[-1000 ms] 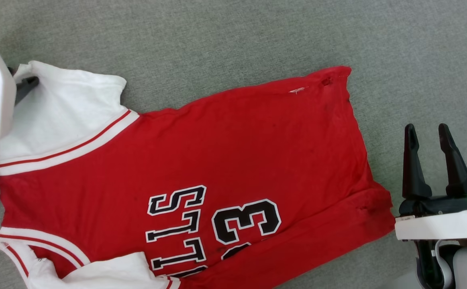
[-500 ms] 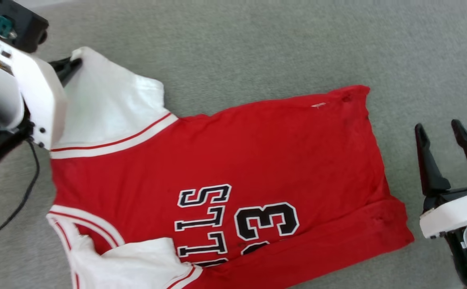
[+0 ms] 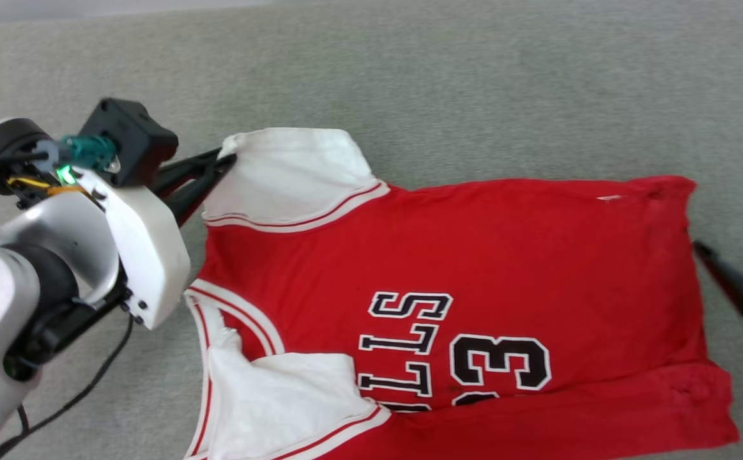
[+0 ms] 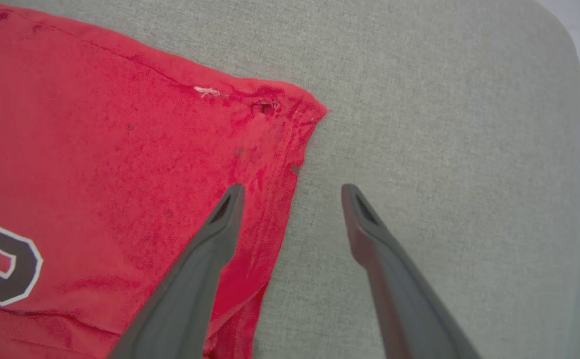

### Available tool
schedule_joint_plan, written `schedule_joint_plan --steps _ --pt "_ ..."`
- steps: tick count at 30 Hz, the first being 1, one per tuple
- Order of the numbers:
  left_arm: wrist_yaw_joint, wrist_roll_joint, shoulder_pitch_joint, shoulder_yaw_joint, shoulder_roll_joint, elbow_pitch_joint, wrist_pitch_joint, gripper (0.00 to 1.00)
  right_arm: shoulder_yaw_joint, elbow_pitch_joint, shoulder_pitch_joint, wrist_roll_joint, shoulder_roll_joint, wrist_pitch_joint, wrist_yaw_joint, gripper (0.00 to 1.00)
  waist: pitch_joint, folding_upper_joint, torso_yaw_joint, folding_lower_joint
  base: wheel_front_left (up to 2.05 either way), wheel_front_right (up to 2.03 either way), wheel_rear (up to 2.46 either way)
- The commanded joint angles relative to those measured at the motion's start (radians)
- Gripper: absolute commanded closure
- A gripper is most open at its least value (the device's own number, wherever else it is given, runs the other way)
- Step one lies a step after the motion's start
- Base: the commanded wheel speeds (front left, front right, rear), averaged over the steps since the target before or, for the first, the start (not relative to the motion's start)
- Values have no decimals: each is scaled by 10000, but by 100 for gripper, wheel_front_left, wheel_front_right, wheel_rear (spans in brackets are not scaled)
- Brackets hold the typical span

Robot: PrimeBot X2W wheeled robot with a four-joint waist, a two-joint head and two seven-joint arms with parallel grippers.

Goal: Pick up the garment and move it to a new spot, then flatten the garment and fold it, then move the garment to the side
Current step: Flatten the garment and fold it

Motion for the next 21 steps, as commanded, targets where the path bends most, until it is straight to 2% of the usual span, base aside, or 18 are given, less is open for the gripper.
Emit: schedule_joint_plan --steps 1,6,9,15,21 --pt "42 36 149 10 -6 -67 -72 100 -5 6 -258 19 -123 73 -8 0 132 -1 290 0 0 0 0" --pt "135 186 483 -120 -41 -758 -330 100 138 555 -1358 130 -624 1189 -8 0 433 -1 806 0 0 0 0" --pt "183 254 597 -190 -95 -1008 -469 100 363 1044 -1841 -42 -651 1783 -8 0 598 -1 1054 0 0 0 0" --pt "185 397 601 -307 -340 -1285 -757 100 780 1947 -2563 -300 -486 2203 -6 0 987 -1 1452 0 0 0 0" --pt "71 538 331 -426 -567 -1298 -931 100 1105 2734 -2428 -286 -459 2646 -6 0 1295 -1 1725 0 0 0 0"
